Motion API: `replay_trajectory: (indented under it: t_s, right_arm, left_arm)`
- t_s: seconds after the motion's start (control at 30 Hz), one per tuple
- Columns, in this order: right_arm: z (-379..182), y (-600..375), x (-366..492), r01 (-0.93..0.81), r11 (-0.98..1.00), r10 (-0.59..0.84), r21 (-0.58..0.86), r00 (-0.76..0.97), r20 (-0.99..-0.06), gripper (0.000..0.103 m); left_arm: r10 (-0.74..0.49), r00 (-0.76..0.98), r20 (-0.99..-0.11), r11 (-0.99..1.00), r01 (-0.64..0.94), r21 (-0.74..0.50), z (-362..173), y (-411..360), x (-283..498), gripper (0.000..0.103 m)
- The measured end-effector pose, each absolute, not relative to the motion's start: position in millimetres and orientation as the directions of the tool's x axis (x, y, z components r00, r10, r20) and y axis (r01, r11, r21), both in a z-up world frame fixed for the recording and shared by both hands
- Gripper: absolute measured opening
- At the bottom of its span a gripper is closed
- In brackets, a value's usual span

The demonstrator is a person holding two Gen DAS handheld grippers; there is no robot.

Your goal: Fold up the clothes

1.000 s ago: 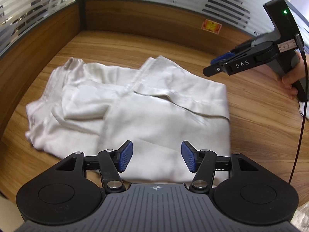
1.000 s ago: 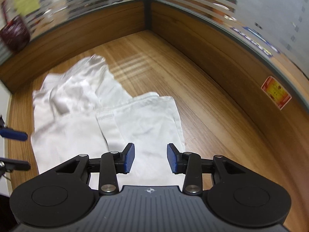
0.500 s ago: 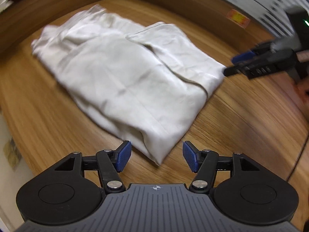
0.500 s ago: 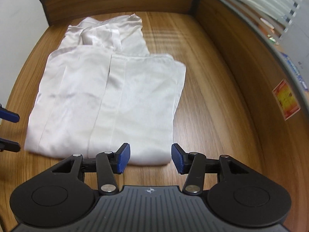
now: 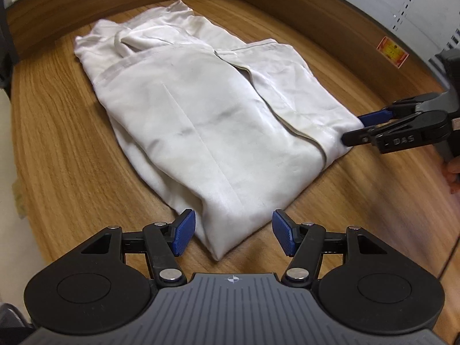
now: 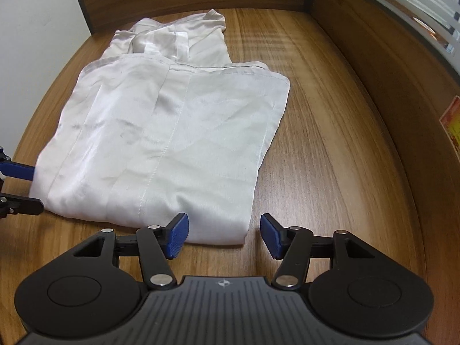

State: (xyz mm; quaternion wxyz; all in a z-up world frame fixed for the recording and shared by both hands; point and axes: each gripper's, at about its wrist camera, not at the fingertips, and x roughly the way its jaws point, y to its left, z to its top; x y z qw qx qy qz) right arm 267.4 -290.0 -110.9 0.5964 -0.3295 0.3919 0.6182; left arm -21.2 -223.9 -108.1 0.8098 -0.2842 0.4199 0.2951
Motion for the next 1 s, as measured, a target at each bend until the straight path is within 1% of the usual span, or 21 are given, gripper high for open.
replay_trajectory:
  t_s: [0.03, 0.07, 0.1, 0.13, 0.17, 0.2, 0.23, 0.27, 0.3, 0.57, 0.77, 1.0]
  right_arm:
    - [-111, -290, 267, -0.995, 0.019, 0.478, 0.096, -0.076, -0.875, 0.060]
    - [-111, -291, 267, -0.995, 0.019, 0.477, 0.101, -0.080, -0.875, 0.055]
    - [-111, -291, 266, -0.994, 0.019, 0.476, 0.106, -0.084, -0.875, 0.045]
    - [-111, -291, 266, -0.994, 0.019, 0.475, 0.111, -0.088, -0.875, 0.039]
    - [-111, -291, 266, -0.993, 0.019, 0.475, 0.115, -0.092, -0.875, 0.030]
    - [-111, -292, 265, -0.993, 0.020, 0.474, 0.120, -0.097, -0.875, 0.024]
    - [-111, -292, 265, -0.992, 0.020, 0.473, 0.125, -0.101, -0.875, 0.021]
    - [-111, -292, 264, -0.991, 0.020, 0.472, 0.130, -0.105, -0.875, 0.015]
    - [-111, -292, 264, -0.991, 0.020, 0.471, 0.135, -0.109, -0.875, 0.012]
    - [-109, -303, 245, -0.985, 0.037, 0.453, 0.168, -0.133, -0.881, 0.011]
    - [-109, -320, 212, -0.980, 0.064, 0.438, 0.187, -0.141, -0.888, 0.011]
    - [-108, -336, 167, -0.967, 0.143, 0.441, 0.213, -0.130, -0.888, 0.011]
  left_arm:
    - [0.230, 0.474, -0.850, 0.665, -0.714, -0.218, -109, -224, -21, 0.051]
    - [0.225, 0.473, -0.852, 0.669, -0.711, -0.218, -110, -224, -21, 0.045]
    - [0.223, 0.472, -0.853, 0.672, -0.708, -0.216, -110, -225, -21, 0.034]
    - [0.218, 0.469, -0.856, 0.674, -0.707, -0.215, -111, -225, -21, 0.028]
    - [0.214, 0.465, -0.859, 0.676, -0.705, -0.214, -112, -225, -22, 0.019]
    - [0.209, 0.462, -0.862, 0.678, -0.703, -0.212, -114, -225, -22, 0.014]
    - [0.208, 0.460, -0.863, 0.681, -0.702, -0.210, -115, -225, -24, 0.012]
    - [0.208, 0.461, -0.863, 0.685, -0.698, -0.208, -115, -225, -26, 0.010]
    - [0.208, 0.462, -0.862, 0.689, -0.695, -0.206, -115, -224, -28, 0.009]
    - [0.200, 0.446, -0.873, 0.713, -0.677, -0.183, -114, -222, -54, 0.008]
    - [0.176, 0.419, -0.891, 0.730, -0.663, -0.168, -117, -214, -85, 0.009]
    - [0.155, 0.412, -0.898, 0.771, -0.619, -0.151, -116, -196, -109, 0.009]
